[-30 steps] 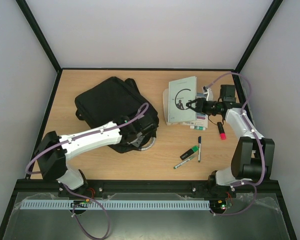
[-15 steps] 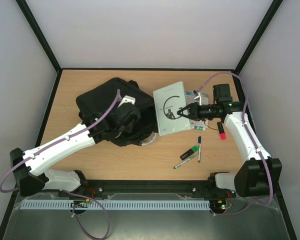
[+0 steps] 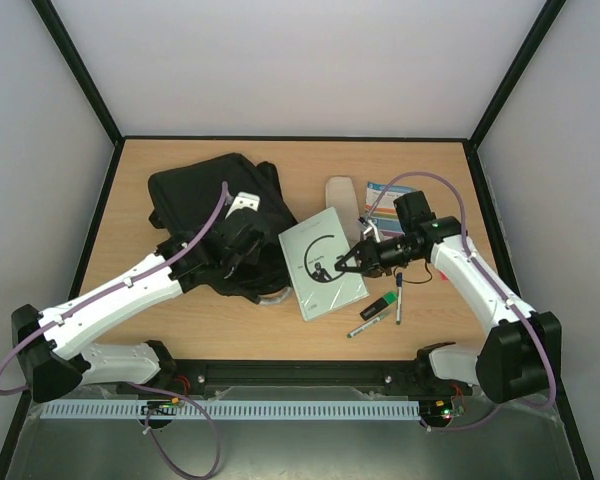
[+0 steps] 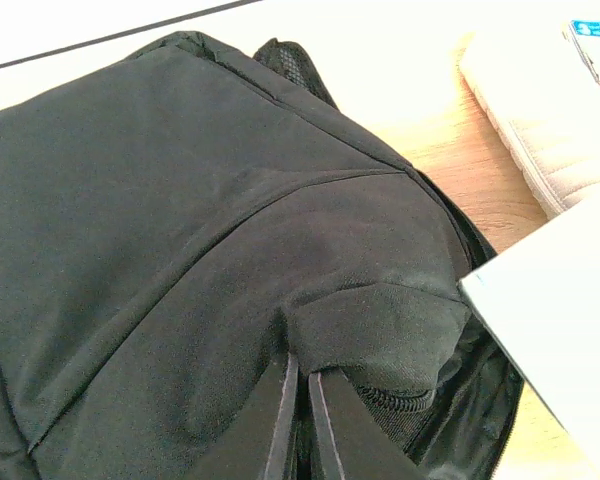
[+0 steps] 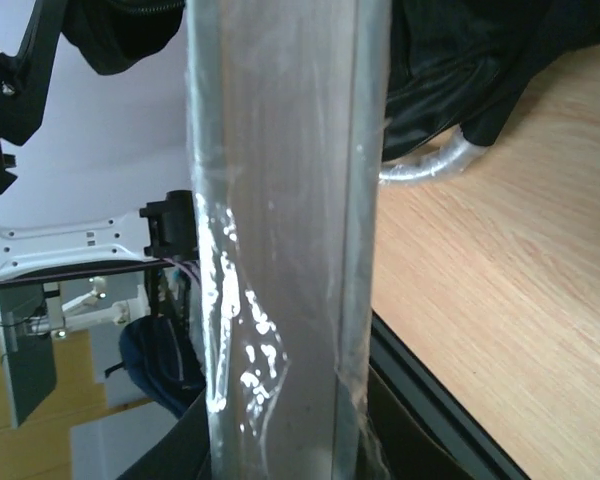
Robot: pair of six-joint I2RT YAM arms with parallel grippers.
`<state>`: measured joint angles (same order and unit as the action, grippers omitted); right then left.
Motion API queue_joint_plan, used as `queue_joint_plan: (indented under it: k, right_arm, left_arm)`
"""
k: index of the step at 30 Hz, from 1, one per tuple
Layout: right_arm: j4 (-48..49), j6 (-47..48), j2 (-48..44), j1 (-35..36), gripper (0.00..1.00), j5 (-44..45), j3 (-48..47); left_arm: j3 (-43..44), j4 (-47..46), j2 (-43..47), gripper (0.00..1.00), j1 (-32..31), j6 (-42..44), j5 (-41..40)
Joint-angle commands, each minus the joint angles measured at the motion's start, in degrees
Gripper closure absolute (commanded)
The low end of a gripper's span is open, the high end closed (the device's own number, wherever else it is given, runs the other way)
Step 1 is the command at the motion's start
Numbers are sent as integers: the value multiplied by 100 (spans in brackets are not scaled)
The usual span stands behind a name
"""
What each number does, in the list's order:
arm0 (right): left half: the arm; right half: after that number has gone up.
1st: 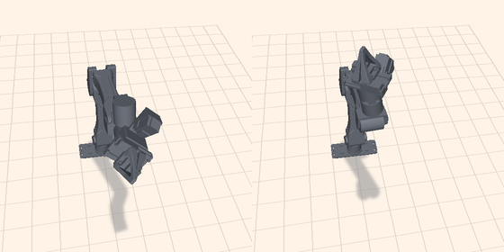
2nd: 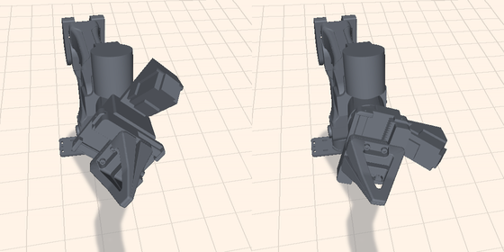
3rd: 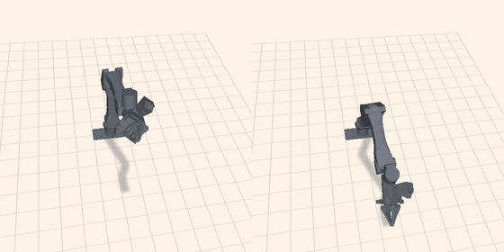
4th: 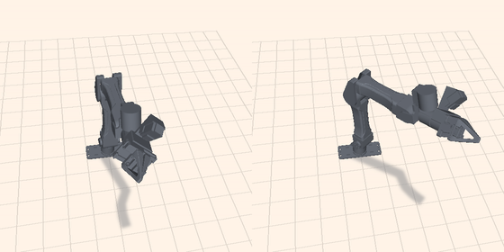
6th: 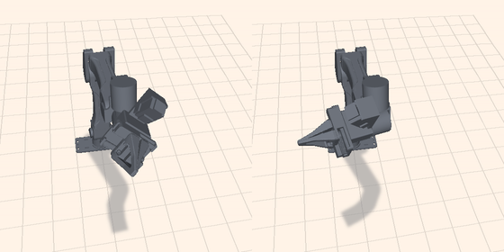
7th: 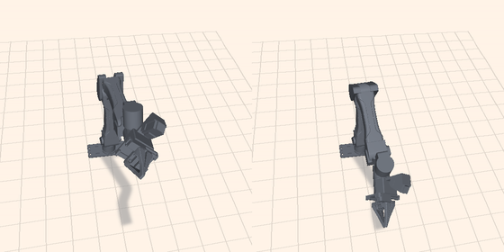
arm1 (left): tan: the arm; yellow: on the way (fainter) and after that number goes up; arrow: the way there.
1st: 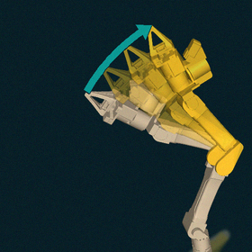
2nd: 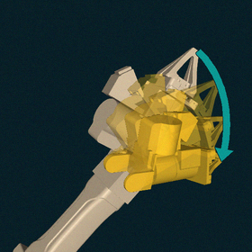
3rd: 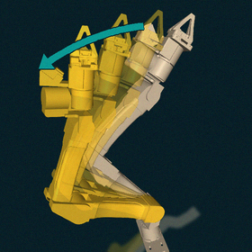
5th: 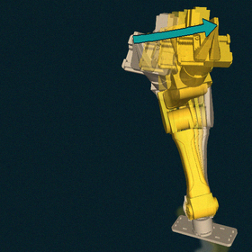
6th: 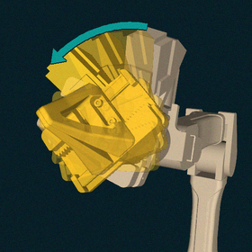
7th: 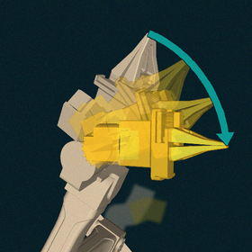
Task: Pack the student bag
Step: Place the book in the student bag.
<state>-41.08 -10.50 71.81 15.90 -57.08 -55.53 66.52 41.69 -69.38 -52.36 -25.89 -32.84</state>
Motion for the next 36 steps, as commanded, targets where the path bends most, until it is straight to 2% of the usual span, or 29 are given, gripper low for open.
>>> queue_joint_plan:
  k: [1,9,17,23,36]
  right_arm:
    - [23,-219,-222,103,99,-1073,39]
    - [-503,-355,-728,103,99,-971,-227]
    - [-970,-264,-805,102,99,-933,375]
    - [605,-1189,-189,349,99,-1124,864]
    - [2037,-1410,1206,1148,99,-1405,339]
  left_arm:
    - [-29,-685,127,98,49,-122,-155]
    - [-152,-574,184,98,44,-151,-51]
    - [-253,-781,266,98,51,-334,-12]
    - [-237,-973,363,98,59,-343,98]
    - [-244,-1411,475,98,67,-65,801]
